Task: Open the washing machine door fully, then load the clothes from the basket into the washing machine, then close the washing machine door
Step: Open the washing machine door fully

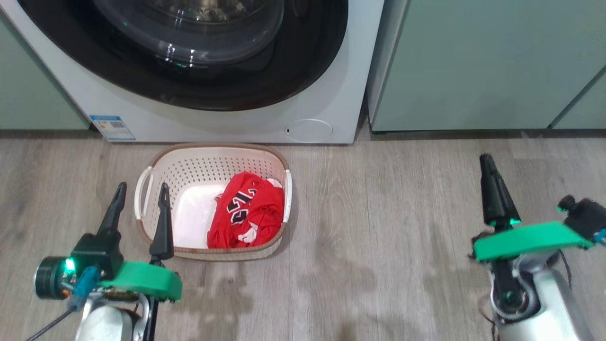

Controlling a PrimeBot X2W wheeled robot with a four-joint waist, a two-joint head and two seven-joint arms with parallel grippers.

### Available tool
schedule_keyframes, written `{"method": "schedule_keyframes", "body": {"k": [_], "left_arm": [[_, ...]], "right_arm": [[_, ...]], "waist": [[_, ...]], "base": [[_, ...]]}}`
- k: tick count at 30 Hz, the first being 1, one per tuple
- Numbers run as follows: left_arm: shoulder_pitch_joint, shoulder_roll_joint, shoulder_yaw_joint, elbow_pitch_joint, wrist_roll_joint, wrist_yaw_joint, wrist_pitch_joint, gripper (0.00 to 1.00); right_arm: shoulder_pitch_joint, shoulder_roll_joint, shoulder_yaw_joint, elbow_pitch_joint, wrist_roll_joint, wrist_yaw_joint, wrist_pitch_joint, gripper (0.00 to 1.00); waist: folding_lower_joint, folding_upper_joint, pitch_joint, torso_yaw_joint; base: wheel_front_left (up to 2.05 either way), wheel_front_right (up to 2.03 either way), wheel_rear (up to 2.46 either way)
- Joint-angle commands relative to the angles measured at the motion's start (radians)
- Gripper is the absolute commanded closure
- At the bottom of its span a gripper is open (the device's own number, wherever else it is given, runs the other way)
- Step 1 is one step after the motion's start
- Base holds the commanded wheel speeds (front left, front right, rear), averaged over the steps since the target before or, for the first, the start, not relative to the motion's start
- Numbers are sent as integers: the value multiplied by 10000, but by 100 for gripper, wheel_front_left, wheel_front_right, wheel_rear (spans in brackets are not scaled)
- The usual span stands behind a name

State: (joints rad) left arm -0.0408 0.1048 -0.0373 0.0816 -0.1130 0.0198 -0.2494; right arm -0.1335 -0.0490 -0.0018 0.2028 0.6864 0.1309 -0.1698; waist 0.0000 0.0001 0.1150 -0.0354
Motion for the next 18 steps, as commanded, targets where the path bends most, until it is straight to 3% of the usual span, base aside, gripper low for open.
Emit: {"method": "schedule_keyframes", "body": {"k": [1, 5, 6, 9, 13, 18], "left_arm": [[-466, 51, 338, -394, 34, -29, -124, 0], [-610, 17, 330, -534, 30, -71, -124, 0], [-707, -6, 316, -630, 33, -91, -124, 0], [-867, -35, 304, -744, 37, -123, -124, 0], [-1132, -77, 263, -909, 57, -166, -124, 0], [-1513, -104, 253, -1135, 67, -232, -124, 0]], "right_arm": [[-589, -12, 286, -392, 931, -2, 124, 100], [-920, -12, 236, -495, 4000, -2, 545, 100], [-1102, -12, 153, -533, 5311, -2, 793, 100], [-1414, -12, -22, -520, 6928, -2, 1235, 100], [-2034, -15, -383, -351, 8223, -2, 1830, 100], [-3397, -314, -695, 328, 8928, -2, 2418, 100]], "waist": [[0, -1, 89, 19], [0, -1, 376, 84], [0, -1, 557, 129], [0, -1, 843, 199], [0, -1, 1295, 298], [0, -1, 2015, 389]], "base": [[0, 0, 0], [0, 0, 0], [0, 0, 0], [0, 0, 0], [0, 0, 0], [0, 0, 0]]}}
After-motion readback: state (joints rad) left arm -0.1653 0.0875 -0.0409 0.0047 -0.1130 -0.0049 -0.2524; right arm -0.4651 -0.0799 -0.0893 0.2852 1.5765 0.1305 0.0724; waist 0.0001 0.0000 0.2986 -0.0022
